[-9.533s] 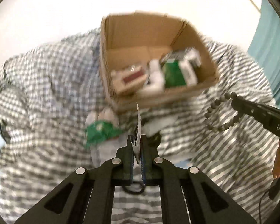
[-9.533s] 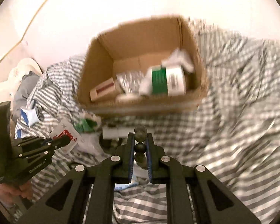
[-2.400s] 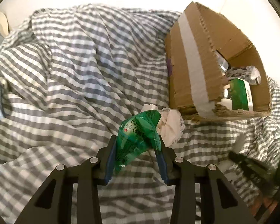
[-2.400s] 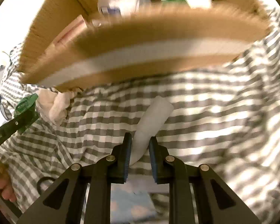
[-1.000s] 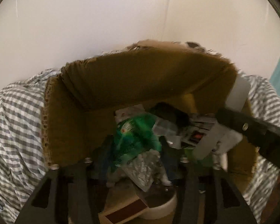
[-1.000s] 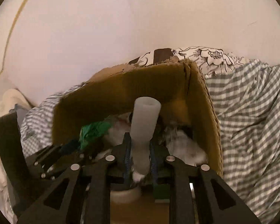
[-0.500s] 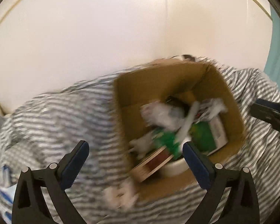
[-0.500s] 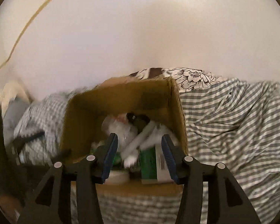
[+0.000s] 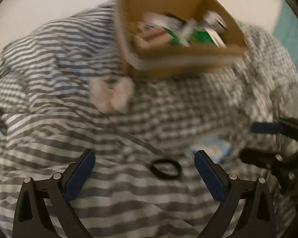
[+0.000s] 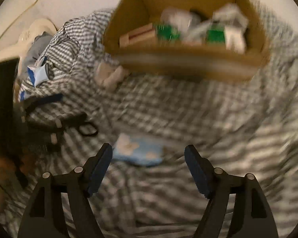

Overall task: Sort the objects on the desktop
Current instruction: 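Grasp the black rubber ring with the left tool while the right tool grasps the floral tissue pack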

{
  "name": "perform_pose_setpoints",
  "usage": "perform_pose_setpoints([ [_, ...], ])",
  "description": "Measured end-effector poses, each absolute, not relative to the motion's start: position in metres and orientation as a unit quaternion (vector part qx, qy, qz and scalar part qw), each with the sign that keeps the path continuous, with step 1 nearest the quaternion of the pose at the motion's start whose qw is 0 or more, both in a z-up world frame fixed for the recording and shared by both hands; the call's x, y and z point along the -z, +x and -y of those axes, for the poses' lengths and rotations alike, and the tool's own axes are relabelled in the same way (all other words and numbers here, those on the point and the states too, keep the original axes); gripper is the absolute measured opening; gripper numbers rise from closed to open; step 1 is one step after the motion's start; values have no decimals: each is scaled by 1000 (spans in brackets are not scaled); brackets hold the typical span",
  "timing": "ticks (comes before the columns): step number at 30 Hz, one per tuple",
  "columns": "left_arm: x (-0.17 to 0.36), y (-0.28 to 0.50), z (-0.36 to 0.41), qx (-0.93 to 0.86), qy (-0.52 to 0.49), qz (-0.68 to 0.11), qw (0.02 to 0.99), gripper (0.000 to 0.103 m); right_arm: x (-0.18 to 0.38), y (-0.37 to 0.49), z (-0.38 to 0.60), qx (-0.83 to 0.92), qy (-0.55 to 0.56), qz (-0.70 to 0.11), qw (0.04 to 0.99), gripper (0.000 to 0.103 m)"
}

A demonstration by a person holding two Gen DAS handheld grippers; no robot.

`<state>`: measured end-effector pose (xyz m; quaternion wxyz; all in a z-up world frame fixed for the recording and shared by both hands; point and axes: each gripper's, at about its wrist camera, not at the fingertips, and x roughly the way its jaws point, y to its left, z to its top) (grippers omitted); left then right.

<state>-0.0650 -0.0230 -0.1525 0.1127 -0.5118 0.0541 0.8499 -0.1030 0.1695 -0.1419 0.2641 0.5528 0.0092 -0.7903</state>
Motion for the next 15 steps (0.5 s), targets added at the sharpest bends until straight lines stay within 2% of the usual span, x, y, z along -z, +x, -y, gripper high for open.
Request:
perform_pose_setpoints([
  [4,168,-66,10,-832,-534,-85,126,80,161,-104,-165,778,571,19,261,78],
  [6,177,-69,10,-826,-543,-97,115,66,172,-106,-162,774,578,18,257,78],
  [7,181,-71,10,-823,-548,-100,111,63,176,-108,-162,772,581,22,258,79],
  [10,185,-75,11,-822,-550,-92,114,50,187,-111,-155,765,587,25,264,88],
  [12,188,-77,13,-821,-553,-87,113,37,194,-115,-148,762,592,16,262,89],
  [15,188,-78,17,-823,-552,-78,115,29,204,-122,-140,756,600,10,261,89],
])
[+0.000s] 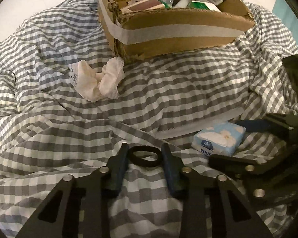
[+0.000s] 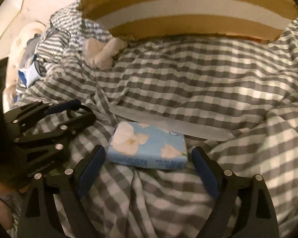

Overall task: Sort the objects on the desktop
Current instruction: 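Grasp the black rubber ring with the left tool while the right tool grasps the floral tissue pack, then carry the rubber ring and tissue pack into the box and release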

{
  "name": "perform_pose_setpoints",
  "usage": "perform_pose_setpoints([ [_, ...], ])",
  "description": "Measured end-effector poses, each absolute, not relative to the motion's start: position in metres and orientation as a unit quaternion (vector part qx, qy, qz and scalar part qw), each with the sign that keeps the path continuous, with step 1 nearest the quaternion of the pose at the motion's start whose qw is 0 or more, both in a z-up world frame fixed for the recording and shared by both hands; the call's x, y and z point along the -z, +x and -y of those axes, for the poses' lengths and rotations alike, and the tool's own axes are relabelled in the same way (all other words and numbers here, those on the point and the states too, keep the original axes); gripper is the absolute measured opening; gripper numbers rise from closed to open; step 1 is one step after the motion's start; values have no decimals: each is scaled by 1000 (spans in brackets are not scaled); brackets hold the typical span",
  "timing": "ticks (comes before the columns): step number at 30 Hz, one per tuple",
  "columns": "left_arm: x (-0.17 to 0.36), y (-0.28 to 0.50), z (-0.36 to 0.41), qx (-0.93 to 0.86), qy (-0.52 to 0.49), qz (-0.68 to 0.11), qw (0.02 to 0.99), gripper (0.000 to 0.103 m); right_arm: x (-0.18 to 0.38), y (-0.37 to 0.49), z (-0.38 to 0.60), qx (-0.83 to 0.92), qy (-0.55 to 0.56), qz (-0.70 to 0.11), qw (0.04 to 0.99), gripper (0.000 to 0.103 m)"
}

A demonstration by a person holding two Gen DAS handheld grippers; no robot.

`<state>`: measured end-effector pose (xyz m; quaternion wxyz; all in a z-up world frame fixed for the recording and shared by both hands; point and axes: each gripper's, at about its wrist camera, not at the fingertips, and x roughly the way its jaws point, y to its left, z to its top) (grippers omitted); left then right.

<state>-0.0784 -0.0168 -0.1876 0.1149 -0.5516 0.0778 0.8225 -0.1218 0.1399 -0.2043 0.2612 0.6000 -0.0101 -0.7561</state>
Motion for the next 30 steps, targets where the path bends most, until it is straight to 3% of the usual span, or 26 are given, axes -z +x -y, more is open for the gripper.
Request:
perform_pose_setpoints([
  [2,184,-79,21,-827,-547,-66,116,24,205,-123,-138,764,592,9,256,85],
  [3,182,-79,24,-829,-544,-57,116,19,204,-123,-139,766,590,8,257,73],
  [8,174,-80,36,-837,-534,-26,112,7,196,-118,-145,783,570,7,248,73],
  [13,166,-75,36,-844,-523,-29,111,7,185,-138,-159,816,543,-7,201,73],
  [17,154,-73,42,-851,-513,-20,107,7,163,-148,-184,829,525,47,188,73],
  [20,140,-73,44,-859,-501,-23,104,7,139,-140,-192,845,500,40,185,73],
  [30,60,-84,32,-902,-413,-33,124,7,59,-126,-204,880,432,44,193,73],
])
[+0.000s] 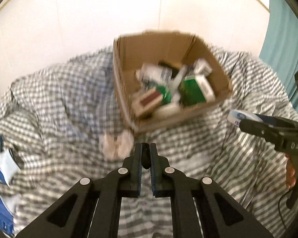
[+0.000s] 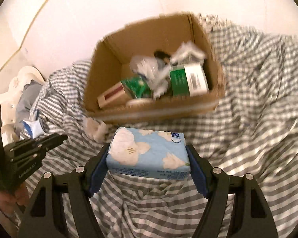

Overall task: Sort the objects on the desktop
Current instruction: 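Carry the rubber ring and tissue pack into the box and release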

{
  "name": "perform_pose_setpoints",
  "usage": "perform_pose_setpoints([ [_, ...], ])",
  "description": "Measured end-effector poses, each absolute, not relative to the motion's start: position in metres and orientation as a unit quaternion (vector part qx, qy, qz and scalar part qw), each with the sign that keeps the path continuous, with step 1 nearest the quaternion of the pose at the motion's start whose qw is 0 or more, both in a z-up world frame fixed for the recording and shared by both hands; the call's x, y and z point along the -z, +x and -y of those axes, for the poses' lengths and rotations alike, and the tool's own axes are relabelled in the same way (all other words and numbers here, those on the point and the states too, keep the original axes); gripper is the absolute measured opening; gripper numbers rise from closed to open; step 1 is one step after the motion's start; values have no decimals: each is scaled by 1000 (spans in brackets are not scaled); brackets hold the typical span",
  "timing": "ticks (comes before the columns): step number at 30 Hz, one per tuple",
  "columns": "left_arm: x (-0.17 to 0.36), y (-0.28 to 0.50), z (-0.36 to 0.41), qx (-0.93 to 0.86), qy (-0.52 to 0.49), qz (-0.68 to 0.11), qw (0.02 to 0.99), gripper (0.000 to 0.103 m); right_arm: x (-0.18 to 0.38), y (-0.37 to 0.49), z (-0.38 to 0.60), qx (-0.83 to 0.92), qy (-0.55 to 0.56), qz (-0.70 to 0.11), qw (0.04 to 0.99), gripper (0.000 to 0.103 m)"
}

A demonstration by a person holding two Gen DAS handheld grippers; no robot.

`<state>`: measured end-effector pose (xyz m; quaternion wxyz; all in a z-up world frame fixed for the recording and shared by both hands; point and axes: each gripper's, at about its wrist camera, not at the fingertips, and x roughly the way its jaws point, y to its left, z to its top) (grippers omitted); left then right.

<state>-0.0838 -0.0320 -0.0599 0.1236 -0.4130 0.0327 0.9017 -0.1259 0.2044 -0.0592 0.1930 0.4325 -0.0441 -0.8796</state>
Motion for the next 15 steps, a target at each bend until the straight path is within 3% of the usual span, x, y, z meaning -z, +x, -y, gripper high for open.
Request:
perform_pose_setpoints([
  [8,17,-120,15,-914,-379,-35,139,7,0,-140,-201,904,376,4,204,73],
  [15,5,-171,-4,-915,-371,-19,156,7,-9,-174,-193,905,367,-5,214,73],
])
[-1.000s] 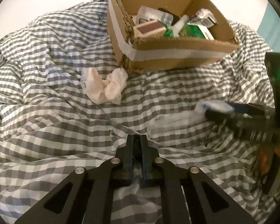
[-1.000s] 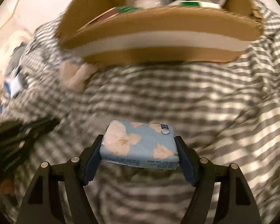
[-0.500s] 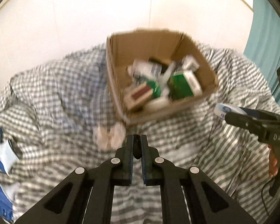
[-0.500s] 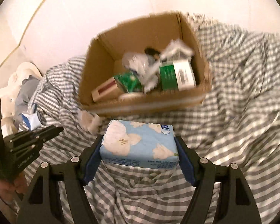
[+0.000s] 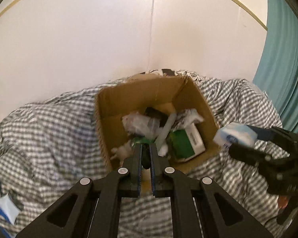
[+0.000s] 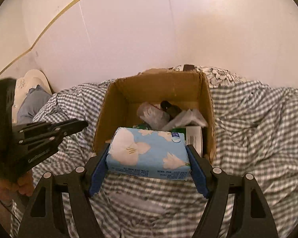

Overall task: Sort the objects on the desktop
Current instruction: 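Carry the rubber ring and tissue pack into the box and release, then grasp the lace cloth with the left tool while the right tool grasps the white comb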

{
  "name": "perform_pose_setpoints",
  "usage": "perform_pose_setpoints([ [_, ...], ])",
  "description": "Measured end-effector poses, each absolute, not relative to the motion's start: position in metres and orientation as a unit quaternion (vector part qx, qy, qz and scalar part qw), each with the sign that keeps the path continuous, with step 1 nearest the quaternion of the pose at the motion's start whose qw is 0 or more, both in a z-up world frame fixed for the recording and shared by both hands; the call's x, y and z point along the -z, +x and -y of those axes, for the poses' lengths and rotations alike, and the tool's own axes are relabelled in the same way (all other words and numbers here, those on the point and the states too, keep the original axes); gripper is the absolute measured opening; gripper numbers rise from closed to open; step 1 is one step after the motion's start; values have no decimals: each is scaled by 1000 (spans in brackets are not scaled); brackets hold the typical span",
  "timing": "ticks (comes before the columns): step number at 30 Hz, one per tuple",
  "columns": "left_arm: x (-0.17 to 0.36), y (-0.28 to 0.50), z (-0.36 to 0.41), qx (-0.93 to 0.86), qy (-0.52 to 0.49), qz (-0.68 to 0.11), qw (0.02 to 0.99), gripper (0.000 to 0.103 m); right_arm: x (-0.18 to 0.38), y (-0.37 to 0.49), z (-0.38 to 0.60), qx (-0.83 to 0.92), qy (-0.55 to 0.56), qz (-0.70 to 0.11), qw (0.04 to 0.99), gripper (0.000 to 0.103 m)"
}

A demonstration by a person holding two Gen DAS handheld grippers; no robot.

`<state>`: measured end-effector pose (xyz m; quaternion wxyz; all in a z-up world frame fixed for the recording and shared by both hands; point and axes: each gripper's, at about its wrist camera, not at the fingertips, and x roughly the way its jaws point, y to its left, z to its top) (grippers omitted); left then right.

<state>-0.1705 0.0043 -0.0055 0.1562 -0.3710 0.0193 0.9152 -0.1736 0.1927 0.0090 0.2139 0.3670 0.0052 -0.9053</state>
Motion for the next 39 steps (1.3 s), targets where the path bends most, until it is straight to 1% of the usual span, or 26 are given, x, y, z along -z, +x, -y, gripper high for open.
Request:
perform_pose_setpoints([
  [6,30,-219,-18,-908,-390,-17,155,7,0,-227,-182,904,372,-16,209,73],
  [11,63,-256,-26,-899,-412,-40,146,8,20,-277,-175,901,381,-9,207,74],
  [13,72,-266,-30,-897,-414,-51,146,10,26,-294,-174,902,381,-4,205,75],
  [14,76,-270,-32,-897,-413,-56,145,20,27,-298,-174,904,378,-5,202,75],
  [15,78,-272,-33,-896,-415,-60,148,44,27,-302,-175,907,372,-6,195,81],
  [16,79,-273,-35,-896,-416,-64,143,60,26,-304,-176,911,367,-5,191,84],
  [17,79,-271,-34,-899,-412,-67,131,85,24,-304,-178,914,358,-2,189,86],
  [18,77,-269,-33,-904,-403,-66,125,89,21,-303,-180,916,353,2,190,86],
  [20,70,-258,-30,-912,-383,-62,130,90,16,-299,-183,918,349,3,187,87],
  [25,52,-229,-16,-915,-379,-70,116,90,1,-271,-189,919,348,-22,186,87],
  [26,49,-221,-12,-916,-378,-68,112,93,-4,-260,-190,919,346,-30,189,87],
  [27,44,-209,-5,-917,-379,-67,106,97,-7,-252,-190,918,343,-38,194,87],
  [29,37,-190,7,-920,-374,-67,94,101,-14,-230,-190,918,334,-65,206,87],
  [31,35,-173,19,-921,-374,-67,84,102,-17,-205,-188,914,325,-98,224,87],
  [35,53,-148,42,-914,-397,-64,52,103,-7,-168,-184,901,317,-157,250,87],
  [39,91,-127,59,-895,-442,-50,29,103,20,-147,-179,870,341,-198,295,87],
])
